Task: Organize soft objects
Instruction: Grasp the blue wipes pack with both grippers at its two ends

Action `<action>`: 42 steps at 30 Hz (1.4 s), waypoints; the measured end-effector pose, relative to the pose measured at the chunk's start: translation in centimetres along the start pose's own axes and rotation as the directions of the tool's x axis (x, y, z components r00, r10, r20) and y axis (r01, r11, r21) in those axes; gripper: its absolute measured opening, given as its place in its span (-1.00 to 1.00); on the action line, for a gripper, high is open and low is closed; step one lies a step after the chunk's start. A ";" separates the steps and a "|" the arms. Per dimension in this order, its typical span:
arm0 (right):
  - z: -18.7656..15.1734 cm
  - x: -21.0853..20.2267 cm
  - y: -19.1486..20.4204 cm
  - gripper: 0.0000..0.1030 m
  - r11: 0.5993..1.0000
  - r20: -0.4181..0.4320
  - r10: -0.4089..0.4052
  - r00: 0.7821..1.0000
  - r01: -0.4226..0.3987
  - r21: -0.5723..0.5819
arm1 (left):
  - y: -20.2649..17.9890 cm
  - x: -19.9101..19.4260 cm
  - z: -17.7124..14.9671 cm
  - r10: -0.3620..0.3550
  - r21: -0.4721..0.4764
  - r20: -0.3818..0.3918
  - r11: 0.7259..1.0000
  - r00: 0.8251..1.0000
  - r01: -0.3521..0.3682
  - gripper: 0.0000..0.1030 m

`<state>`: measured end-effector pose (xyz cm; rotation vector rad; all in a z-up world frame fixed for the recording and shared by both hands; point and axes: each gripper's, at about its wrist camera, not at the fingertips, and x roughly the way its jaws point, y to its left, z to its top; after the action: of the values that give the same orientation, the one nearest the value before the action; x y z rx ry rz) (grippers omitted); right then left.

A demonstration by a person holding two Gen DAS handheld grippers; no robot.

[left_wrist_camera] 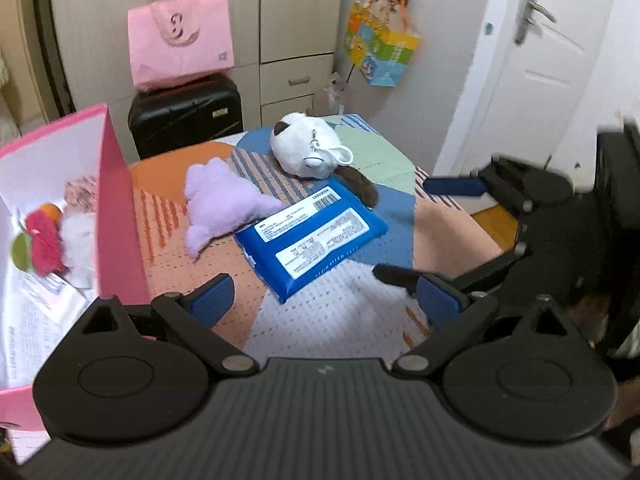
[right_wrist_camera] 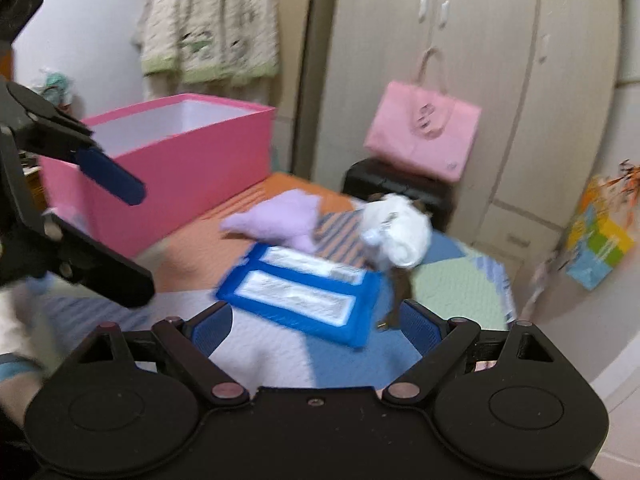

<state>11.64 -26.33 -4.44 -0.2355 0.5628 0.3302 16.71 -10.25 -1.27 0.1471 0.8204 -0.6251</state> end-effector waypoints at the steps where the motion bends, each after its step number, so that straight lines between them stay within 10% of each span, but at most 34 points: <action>1: -0.4 0.6 -0.3 0.81 1.000 0.007 -0.004 1.000 0.004 0.007 | 0.3 0.6 0.2 -0.006 -0.015 -0.003 1.000 1.000 0.006 0.90; 13: -0.8 6.0 -0.1 0.80 0.997 -0.019 0.062 0.998 -0.062 -0.042 | 2.2 7.1 1.1 0.136 -0.154 0.011 0.979 0.991 -0.132 0.43; 19: -0.7 7.6 -0.9 0.80 0.997 -0.096 0.072 0.993 -0.068 0.042 | 3.8 9.2 0.4 0.047 -0.241 -0.059 0.969 0.997 -0.060 0.28; 26: -1.0 7.7 -0.6 0.59 0.994 -0.071 0.109 0.992 -0.106 0.040 | 2.7 9.3 -1.2 0.104 -0.243 0.035 0.966 0.994 -0.092 -0.07; 42: -1.7 5.8 1.9 0.61 0.997 -0.049 0.045 0.998 -0.042 0.058 | 0.9 7.5 -1.9 0.099 -0.200 0.014 0.975 0.995 -0.094 -0.08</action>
<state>14.78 -23.70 -9.31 -0.1776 0.6270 0.3506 19.86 -12.30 -8.07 -0.0033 0.8431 -0.4494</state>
